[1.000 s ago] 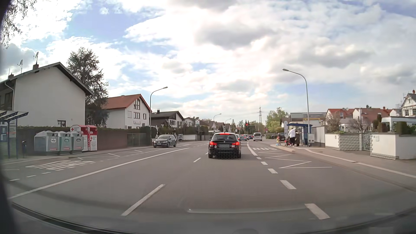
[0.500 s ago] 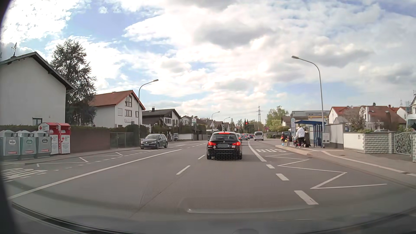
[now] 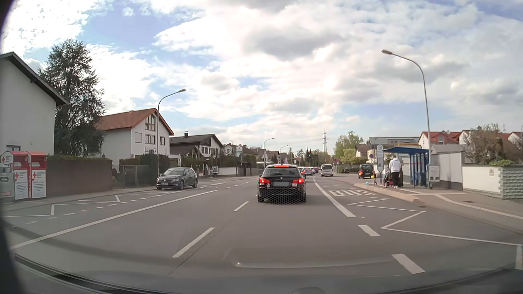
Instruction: Follow the waypoints while adhering to traffic rules and regulations
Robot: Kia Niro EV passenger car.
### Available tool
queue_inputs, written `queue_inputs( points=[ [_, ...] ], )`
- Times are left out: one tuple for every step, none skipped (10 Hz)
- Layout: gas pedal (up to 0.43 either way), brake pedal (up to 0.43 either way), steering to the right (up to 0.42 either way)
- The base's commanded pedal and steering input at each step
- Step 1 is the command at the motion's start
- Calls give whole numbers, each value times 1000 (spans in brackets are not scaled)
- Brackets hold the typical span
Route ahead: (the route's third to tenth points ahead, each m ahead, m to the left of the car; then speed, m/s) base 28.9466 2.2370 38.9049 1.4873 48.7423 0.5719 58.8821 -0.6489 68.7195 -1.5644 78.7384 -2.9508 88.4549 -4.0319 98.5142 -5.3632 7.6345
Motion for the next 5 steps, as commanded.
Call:
queue_inputs(
  points=[
    [0,238,3],
    [0,244,3],
    [0,244,3],
    [0,244,4],
    [0,244,6]
  ],
)
